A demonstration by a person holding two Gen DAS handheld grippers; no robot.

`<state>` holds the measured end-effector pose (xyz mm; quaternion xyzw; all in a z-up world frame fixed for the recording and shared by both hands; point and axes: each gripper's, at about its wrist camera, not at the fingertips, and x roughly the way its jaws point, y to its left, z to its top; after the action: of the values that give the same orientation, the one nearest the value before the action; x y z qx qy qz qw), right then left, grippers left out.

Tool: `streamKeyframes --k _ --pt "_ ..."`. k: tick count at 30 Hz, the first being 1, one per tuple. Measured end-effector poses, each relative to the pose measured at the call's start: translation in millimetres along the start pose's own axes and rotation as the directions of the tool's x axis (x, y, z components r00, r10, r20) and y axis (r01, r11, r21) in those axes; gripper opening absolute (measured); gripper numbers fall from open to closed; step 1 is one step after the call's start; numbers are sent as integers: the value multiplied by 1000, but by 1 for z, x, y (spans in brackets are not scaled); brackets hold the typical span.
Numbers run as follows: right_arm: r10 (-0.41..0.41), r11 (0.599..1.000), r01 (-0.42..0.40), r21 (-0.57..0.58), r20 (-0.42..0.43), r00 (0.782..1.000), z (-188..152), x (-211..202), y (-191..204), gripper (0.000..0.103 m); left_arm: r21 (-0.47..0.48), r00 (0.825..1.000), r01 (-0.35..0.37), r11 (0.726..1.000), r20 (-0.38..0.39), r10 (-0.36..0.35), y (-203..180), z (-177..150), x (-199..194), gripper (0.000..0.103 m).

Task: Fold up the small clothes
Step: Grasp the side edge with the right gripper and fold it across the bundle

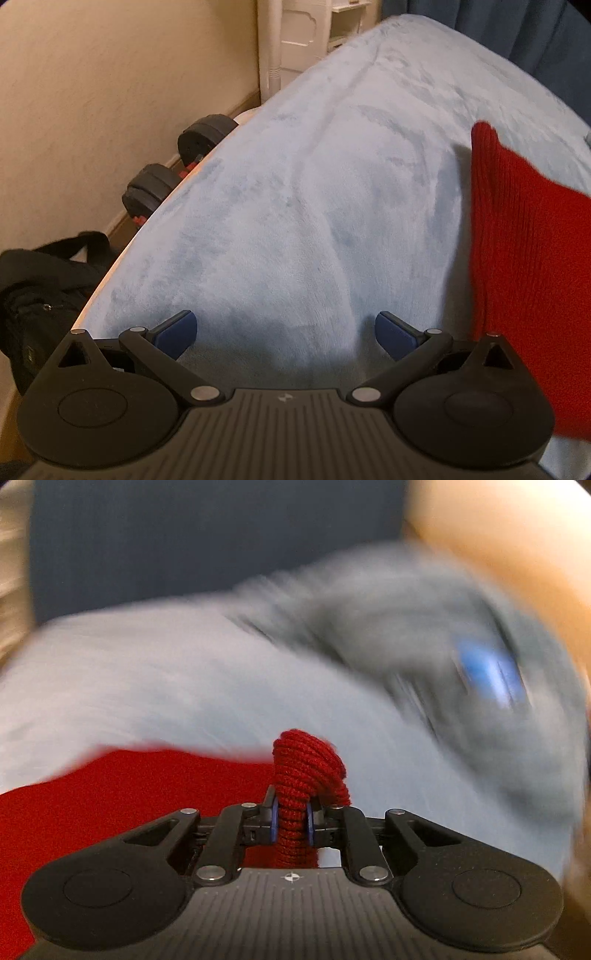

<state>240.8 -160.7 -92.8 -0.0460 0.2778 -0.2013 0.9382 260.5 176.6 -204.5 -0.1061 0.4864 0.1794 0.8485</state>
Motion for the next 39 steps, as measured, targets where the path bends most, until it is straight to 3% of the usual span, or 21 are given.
streamKeyframes --k 2,3,4,6,7,8,9,11,12,15,19,22,24,26,30,31,33,36,37,38,39 --pt "158 966 -131 -223 107 982 -2 -36 62 14 -22 1000 4 1000 5 -4 6 3 -2 103" --pt "233 927 -183 -327 121 965 -11 -50 87 14 -32 1000 4 999 7 -4 9 5 -2 103" --pt "339 852 -253 -459 117 933 -31 -66 116 14 -41 1000 3 999 7 -3 11 6 -3 103" --pt "472 700 -351 -622 34 881 -73 -79 152 14 -60 1000 2 998 5 -2 17 8 -2 103" --pt "524 633 -419 -651 -38 851 -94 -82 164 14 -68 1000 1 998 1 0 19 9 -2 103" --pt "552 573 -483 -662 -124 825 -115 -81 172 14 -75 1000 -1 997 -2 1 20 10 -1 103" --pt "550 527 -505 -684 -180 816 -135 -80 179 14 -82 1000 -2 997 -5 1 22 11 0 103" --pt "534 521 -458 -720 -144 833 -152 -80 181 15 -93 1000 2 996 -15 -3 25 12 2 103" --pt "535 534 -478 -698 -159 830 -149 -78 178 15 -96 1000 10 995 -19 -12 26 13 2 103" --pt "575 553 -526 -646 -160 802 -130 -82 168 14 -82 999 25 996 -20 -27 21 13 2 103" --pt "622 598 -551 -582 -96 777 -97 -101 153 14 -78 999 33 996 -13 -34 19 13 0 103" --pt "646 562 -565 -605 -105 756 -96 -114 152 14 -97 1000 29 995 -8 -30 22 12 0 103" --pt "650 501 -591 -632 -175 739 -116 -113 154 14 -93 999 32 995 -10 -33 20 12 0 103" --pt "641 464 -587 -664 -206 740 -141 -112 159 14 -80 999 36 996 -7 -37 18 12 0 103" --pt "636 468 -558 -685 -178 751 -154 -107 165 24 -70 995 91 993 40 -88 16 11 -9 103" --pt "643 477 -585 -656 -192 741 -149 -108 163 27 -69 992 115 991 59 -111 15 11 -12 103" --pt "671 474 -656 -587 -241 701 -140 -112 156 46 -52 980 174 983 107 -167 12 11 -22 103" --pt "706 494 -715 -495 -251 662 -122 -122 134 44 9 949 275 961 160 -273 5 8 -37 103" --pt "713 527 -722 -449 -229 663 -115 -125 120 44 33 935 309 951 173 -310 2 6 -42 103" --pt "698 574 -703 -420 -197 688 -107 -124 110 44 55 921 340 939 185 -344 -1 4 -47 103" --pt "665 634 -664 -396 -158 730 -101 -124 97 44 76 908 365 928 192 -373 -4 3 -51 103"
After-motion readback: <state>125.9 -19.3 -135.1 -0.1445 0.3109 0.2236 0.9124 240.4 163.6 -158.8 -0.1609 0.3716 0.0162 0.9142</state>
